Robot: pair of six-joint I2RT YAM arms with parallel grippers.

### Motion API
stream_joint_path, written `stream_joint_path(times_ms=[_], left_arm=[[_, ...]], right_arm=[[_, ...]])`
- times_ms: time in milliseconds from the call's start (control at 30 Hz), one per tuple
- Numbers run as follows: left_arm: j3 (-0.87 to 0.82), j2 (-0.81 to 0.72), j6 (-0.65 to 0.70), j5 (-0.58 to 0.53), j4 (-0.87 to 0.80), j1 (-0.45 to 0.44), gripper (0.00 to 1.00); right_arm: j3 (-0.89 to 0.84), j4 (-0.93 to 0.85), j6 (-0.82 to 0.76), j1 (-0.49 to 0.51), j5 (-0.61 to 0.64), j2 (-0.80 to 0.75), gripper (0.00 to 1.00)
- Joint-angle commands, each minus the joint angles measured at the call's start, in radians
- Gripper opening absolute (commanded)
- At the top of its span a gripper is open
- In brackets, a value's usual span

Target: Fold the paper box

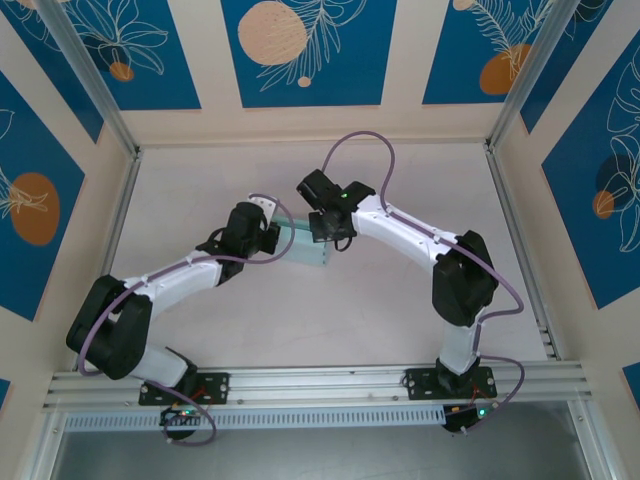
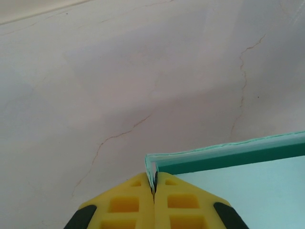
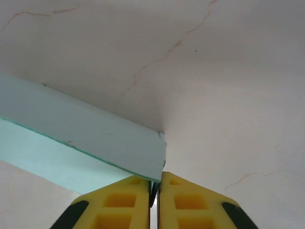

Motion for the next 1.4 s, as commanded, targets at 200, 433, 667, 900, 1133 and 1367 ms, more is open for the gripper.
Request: stream_joint_path(times_ms=[200, 433, 667, 900, 1133, 1367], left_arm=[[-0.025, -0.011, -0.011, 0.155, 0.022, -0.051, 0.00], [-0.021, -0.012, -0.035, 0.160, 0.011, -0.050, 0.00], [-0.020, -0.021, -0.098, 0.159, -0.001, -0.051, 0.02], [-0.002, -0.075, -0.132, 0.162, -0.068, -0.035, 0.20], [-0.014, -0.160, -0.160, 0.214, -0.103, 0.031, 0.29], [-0.007, -0.241, -0.153, 0.276, -0.165, 0.077, 0.48]], right_arm=[[0.062, 0.128, 0.012, 0.069, -0.157, 0.052, 0.10], [0.031, 0.129, 0.021, 0.077, -0.152, 0.057, 0.05], [-0.017, 0.136, 0.046, 0.102, -0.126, 0.066, 0.00], [0.014, 0.099, 0.019, 0.104, -0.062, 0.065, 0.00], [0.031, 0.081, 0.004, 0.104, -0.032, 0.066, 0.00], [0.036, 0.077, -0.009, 0.105, -0.016, 0.069, 0.00]])
